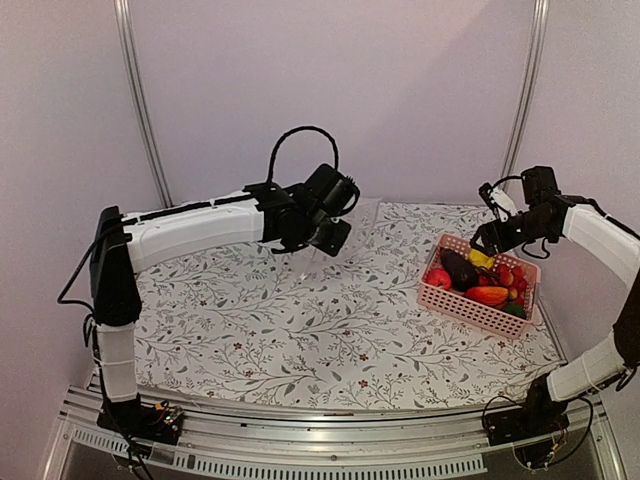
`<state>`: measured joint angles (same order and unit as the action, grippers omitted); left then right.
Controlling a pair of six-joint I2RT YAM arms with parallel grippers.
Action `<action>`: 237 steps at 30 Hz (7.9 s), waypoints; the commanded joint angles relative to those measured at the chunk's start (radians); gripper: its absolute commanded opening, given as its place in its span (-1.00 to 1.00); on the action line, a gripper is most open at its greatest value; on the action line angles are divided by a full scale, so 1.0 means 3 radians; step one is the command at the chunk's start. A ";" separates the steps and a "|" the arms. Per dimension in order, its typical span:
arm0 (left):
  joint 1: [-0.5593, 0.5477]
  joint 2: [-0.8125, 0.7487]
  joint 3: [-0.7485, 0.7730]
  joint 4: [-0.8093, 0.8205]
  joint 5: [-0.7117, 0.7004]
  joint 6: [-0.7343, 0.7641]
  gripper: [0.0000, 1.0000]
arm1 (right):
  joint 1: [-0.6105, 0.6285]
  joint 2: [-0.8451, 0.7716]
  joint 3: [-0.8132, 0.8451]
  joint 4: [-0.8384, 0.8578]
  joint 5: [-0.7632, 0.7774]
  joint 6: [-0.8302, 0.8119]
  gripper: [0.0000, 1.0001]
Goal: Place the food in the zip-top bag and seal the zipper
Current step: Pick up the fake fruit from the bin, then place the fake fruit in the zipper food storage bag, then pick up the fake vegetable from the bin, then place the fake vegetable in the zipper food storage bag.
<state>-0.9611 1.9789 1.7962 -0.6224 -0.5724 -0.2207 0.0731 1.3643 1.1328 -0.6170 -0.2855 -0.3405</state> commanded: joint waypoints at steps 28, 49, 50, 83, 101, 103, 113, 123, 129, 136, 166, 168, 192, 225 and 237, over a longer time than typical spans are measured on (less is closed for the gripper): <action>0.0133 -0.0448 -0.0677 0.0417 0.1099 -0.0196 -1.00 | -0.0433 0.1281 0.0314 0.0422 0.0054 0.0495 0.33; -0.0123 -0.0348 -0.0383 -0.0217 0.0865 -0.1094 -1.00 | -0.0433 0.1485 0.0406 0.0251 -0.0007 0.0686 0.46; -0.0137 -0.0338 -0.0371 -0.0225 0.0850 -0.1092 -1.00 | -0.0433 0.1516 0.0418 0.0252 -0.0001 0.0689 0.46; 0.0224 0.0808 0.0874 -0.0016 0.1311 -0.1405 -1.00 | 0.0543 -0.0300 0.0464 -0.0042 -0.1401 0.0334 -0.37; 0.0129 0.0402 0.0607 0.0260 0.1452 -0.1438 -1.00 | 0.1102 0.0936 0.1099 0.0091 -0.0474 0.0746 -0.42; 0.0109 0.0385 0.0585 0.0276 0.1449 -0.1439 -1.00 | 0.1152 0.1023 0.1146 0.0088 -0.0268 0.0739 -0.42; 0.0085 0.0461 0.0573 0.0386 0.1638 -0.1561 -1.00 | 0.1669 0.1211 0.1415 -0.0009 0.0144 0.0603 -0.40; 0.0103 0.0324 0.0410 0.0368 0.1497 -0.1540 -1.00 | 0.1676 0.1230 0.1422 -0.0099 -0.0135 0.0597 0.69; 0.0180 0.0282 0.0320 0.0325 0.1475 -0.1494 -1.00 | 0.1556 0.0803 0.1419 -0.0209 -0.0418 0.0412 0.80; 0.0377 0.0051 0.0885 -0.0771 0.0861 -0.0741 -1.00 | 0.0949 0.0309 0.1073 -0.0411 -0.0611 0.0182 0.63; 0.0425 0.0345 0.1148 -0.1374 0.0732 -0.0743 -1.00 | 0.0311 0.1518 0.0721 -0.0392 0.0636 -0.0079 0.53; 0.0430 0.0365 0.1125 -0.1373 0.0771 -0.0785 -1.00 | 0.0311 0.1589 0.0734 -0.0424 0.0581 -0.0062 0.58; 0.0437 0.0356 0.0968 -0.0954 0.1210 -0.0854 -1.00 | 0.0318 0.0906 0.0913 -0.0545 -0.0084 0.0047 -0.04; 0.0460 -0.0062 0.0766 0.0092 0.2347 -0.1417 -1.00 | 0.1357 0.0587 0.1357 0.1253 -0.1831 0.0714 -0.14; 0.0467 -0.0258 0.0465 0.0497 0.2656 -0.1568 -1.00 | 0.1377 0.0641 0.0902 0.1615 -0.1564 0.0737 0.46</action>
<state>-0.8356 1.9301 1.9717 -0.5270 0.1886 -0.6682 0.4778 1.5520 1.4364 -0.1604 -0.8097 -0.1158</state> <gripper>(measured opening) 0.004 0.677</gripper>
